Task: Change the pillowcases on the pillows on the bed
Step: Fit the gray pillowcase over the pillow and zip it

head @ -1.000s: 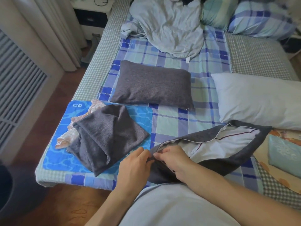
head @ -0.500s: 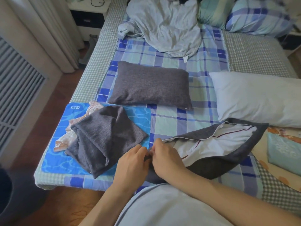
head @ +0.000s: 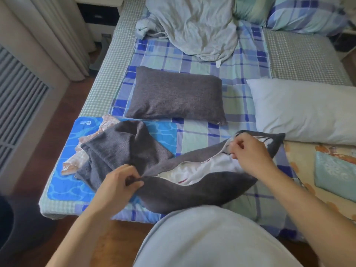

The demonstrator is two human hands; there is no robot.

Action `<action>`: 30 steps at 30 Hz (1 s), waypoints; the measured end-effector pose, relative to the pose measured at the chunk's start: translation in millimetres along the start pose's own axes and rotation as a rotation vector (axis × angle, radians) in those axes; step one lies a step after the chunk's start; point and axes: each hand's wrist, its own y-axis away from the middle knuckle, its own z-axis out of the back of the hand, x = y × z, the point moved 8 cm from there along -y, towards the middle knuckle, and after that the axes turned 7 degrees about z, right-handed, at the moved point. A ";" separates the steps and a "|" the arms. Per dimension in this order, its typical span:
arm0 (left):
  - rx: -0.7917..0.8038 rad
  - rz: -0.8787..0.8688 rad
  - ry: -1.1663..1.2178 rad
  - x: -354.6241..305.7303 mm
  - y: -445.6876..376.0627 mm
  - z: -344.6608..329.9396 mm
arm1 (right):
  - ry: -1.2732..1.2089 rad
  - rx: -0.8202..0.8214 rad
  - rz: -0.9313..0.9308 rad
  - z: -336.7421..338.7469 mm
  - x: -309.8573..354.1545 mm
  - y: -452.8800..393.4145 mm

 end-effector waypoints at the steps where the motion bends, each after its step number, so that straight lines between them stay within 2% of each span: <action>1: 0.009 -0.023 0.026 -8.8 0.4 -1.3 | -0.062 0.092 0.097 -17.8 19.7 5.1; 4: 0.003 -0.019 0.106 -23.9 -1.7 -8.7 | -0.098 0.406 0.307 -92.2 74.6 31.2; 6: 0.002 0.002 0.139 -19.2 -1.7 -12.3 | -0.055 0.507 0.337 -127.4 91.9 40.7; 8: -0.004 0.006 0.172 -15.7 5.1 -12.8 | -0.075 0.553 0.255 -145.8 89.4 40.5; 12: 0.028 0.110 0.340 -10.2 22.7 -18.4 | -0.390 0.677 -0.031 -165.5 81.2 42.7; 17: 0.035 0.130 0.345 -7.2 33.9 -20.1 | -0.480 0.640 -0.149 -176.8 78.8 50.4; 19: 0.055 0.120 0.311 -9.7 36.2 -21.7 | -0.479 0.570 -0.160 -175.0 79.0 54.6; 23: 0.043 0.093 0.251 -13.7 37.2 -22.1 | -0.222 0.375 0.112 -154.0 94.9 53.8; 27: 0.053 0.071 0.229 -16.6 37.6 -23.8 | -0.057 0.394 0.259 -154.5 102.9 60.1; 30: 0.061 0.072 0.214 -17.5 36.9 -24.5 | -0.143 0.403 0.268 -154.7 104.4 62.2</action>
